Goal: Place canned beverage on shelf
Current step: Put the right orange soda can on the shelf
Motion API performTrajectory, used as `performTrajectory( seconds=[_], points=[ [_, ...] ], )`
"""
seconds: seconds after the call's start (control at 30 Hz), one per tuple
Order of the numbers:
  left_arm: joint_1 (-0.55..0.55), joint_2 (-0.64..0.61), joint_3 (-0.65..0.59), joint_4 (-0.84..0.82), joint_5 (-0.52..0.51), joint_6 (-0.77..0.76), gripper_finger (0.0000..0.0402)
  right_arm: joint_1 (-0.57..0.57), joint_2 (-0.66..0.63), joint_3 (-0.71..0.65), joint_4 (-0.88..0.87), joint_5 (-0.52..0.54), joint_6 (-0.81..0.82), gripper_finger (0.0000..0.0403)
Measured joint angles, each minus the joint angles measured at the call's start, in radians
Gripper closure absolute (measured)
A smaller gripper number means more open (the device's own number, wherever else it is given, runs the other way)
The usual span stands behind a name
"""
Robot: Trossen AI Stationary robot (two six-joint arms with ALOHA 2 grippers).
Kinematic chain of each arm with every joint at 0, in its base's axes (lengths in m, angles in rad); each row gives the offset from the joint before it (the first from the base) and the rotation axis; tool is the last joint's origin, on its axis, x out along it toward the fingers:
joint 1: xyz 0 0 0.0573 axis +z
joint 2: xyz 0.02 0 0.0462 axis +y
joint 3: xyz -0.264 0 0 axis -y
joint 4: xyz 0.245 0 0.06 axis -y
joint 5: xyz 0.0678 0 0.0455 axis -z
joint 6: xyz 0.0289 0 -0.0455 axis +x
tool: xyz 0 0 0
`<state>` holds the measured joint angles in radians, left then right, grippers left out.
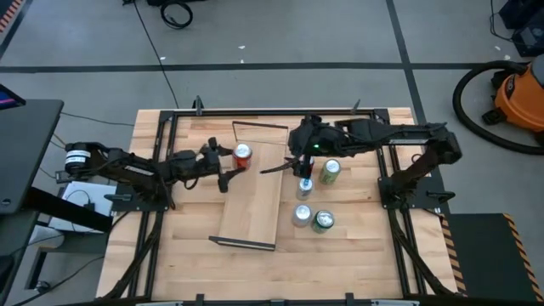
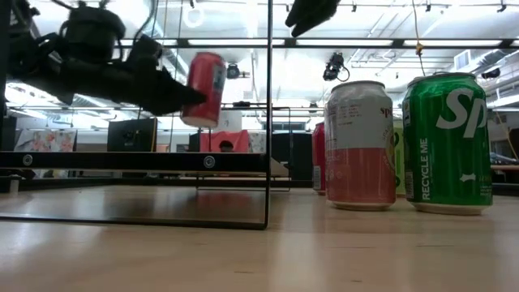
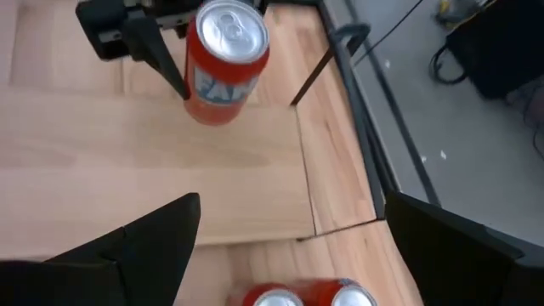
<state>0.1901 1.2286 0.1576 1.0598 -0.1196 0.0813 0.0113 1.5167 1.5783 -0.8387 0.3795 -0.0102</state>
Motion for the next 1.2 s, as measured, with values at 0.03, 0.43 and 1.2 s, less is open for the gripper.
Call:
performTrajectory(
  seconds=[0.03,0.43,1.2],
  points=[
    [0.01,-0.003,-0.012,0.029,0.0,0.008,0.0099,0.0,-0.026,-0.044,0.043,0.007,-0.001,0.0018],
    [0.071,0.029,-0.033,0.05,-0.001,0.068,0.0099,0.0,-0.257,-0.509,0.485,0.073,-0.018,0.0018],
    [0.268,0.3,-0.032,0.331,0.26,0.044,0.0099,-0.001,-0.424,-0.858,0.947,0.033,-0.046,0.0018]
  ],
)
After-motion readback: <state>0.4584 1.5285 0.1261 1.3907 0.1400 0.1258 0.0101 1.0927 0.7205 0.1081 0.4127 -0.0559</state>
